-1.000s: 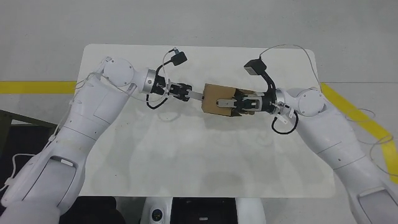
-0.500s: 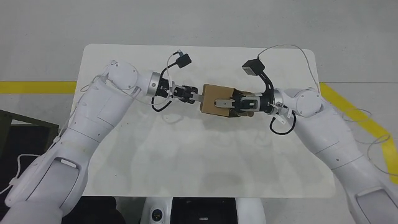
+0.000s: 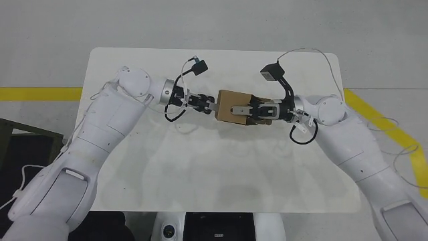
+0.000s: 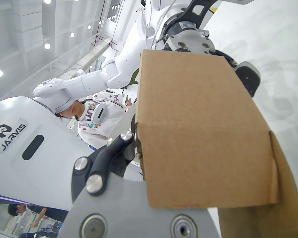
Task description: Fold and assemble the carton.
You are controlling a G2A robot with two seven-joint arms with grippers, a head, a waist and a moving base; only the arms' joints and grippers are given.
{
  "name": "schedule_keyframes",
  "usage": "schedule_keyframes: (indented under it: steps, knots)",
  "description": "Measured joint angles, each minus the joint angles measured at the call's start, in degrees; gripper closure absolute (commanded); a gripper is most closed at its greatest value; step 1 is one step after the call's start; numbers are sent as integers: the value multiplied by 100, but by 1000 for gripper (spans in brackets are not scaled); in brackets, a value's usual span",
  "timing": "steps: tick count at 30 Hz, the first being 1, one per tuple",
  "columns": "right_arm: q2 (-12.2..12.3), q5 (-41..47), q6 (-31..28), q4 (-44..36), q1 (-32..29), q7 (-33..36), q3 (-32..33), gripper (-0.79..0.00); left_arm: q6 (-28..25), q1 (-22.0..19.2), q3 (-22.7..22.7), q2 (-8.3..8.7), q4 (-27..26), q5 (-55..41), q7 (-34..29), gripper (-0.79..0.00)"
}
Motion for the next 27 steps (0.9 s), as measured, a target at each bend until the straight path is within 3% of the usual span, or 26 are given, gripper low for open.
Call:
schedule_keyframes:
  steps: [16, 27]
  knots:
    - [-29, 107, -9, 97, -32, -8, 5, 0, -160, 28, -166, -21, 394, -375, -31, -785]
    - [-53, 171, -1, 67, 6, -1, 12, 0, -175, 25, -53, -119, 387, -536, -71, -785]
